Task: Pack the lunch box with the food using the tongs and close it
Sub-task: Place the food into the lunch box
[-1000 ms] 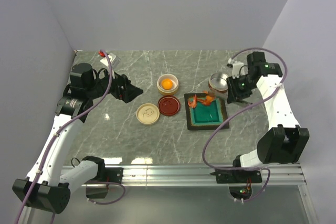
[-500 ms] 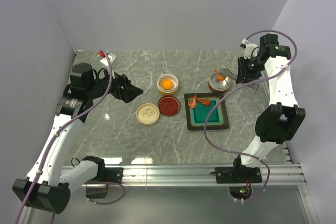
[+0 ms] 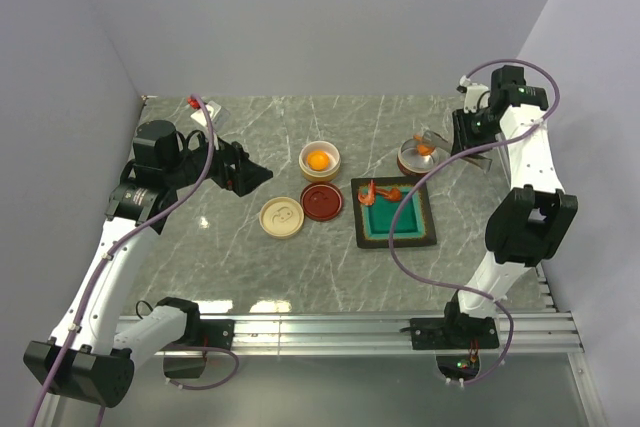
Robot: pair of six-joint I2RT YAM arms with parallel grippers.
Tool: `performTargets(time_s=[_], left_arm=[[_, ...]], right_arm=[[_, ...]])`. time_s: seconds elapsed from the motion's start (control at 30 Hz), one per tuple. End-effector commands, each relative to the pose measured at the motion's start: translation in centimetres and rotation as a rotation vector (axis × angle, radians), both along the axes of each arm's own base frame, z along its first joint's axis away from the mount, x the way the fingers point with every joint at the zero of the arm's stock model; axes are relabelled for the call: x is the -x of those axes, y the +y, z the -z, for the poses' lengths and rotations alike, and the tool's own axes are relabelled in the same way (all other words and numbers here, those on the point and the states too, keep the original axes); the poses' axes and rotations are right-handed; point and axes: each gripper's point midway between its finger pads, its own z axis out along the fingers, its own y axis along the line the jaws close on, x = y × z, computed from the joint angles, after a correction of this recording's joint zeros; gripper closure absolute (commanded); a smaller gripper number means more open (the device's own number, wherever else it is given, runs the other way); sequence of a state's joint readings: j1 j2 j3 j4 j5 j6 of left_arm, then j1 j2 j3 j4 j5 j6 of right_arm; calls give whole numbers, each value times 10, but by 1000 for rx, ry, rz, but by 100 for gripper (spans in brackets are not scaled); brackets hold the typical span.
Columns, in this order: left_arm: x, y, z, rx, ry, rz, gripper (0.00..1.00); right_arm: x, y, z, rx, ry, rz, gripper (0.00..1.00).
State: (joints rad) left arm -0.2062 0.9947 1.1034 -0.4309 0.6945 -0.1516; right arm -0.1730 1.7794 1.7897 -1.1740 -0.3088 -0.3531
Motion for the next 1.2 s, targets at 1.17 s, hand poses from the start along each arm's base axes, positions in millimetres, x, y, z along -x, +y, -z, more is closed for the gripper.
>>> performTargets(time_s=[1.17], left_arm=[[-6,-2,-8,10,-30,10,1]], right_arm=[[-24,-3,23,236,-50,-66,67]])
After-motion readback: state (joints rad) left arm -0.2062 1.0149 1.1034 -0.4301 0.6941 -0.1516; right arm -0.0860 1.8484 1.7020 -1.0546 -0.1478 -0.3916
